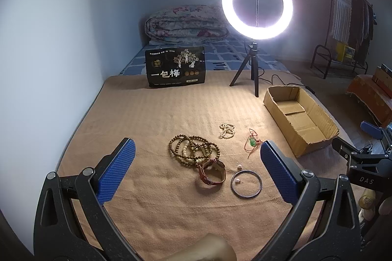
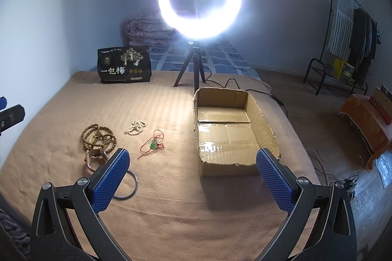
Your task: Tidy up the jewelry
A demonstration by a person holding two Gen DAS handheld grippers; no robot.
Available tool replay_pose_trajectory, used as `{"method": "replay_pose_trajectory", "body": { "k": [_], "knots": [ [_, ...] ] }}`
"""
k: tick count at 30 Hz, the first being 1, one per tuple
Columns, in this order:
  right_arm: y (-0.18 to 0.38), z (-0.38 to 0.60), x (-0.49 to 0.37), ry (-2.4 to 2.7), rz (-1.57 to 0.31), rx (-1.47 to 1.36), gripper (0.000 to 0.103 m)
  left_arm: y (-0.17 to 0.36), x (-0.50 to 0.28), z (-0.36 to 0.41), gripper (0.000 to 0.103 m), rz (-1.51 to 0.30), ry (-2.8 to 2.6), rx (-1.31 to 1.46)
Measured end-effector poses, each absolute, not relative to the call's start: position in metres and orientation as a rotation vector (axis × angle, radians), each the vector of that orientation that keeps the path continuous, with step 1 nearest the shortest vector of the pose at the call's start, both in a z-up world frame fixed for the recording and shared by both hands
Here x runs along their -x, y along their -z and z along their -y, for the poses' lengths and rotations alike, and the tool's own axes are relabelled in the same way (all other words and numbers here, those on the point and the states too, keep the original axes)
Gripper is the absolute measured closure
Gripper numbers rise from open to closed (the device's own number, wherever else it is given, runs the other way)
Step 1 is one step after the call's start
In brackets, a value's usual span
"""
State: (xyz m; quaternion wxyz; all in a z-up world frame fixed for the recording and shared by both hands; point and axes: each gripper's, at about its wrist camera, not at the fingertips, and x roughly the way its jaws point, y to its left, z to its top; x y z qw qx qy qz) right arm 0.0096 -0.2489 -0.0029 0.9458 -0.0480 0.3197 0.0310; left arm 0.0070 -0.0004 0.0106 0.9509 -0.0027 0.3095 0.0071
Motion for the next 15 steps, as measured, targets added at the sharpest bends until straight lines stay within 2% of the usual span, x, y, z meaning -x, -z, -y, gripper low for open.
{"method": "replay_pose_trajectory", "body": {
  "k": [15],
  "knots": [
    [0.0044,0.2476,-0.009,-0.062,-0.66,0.101,0.001,-0.0115,0.0011,-0.0041,0.0,-0.62,-0.013,0.008]
  ]
}}
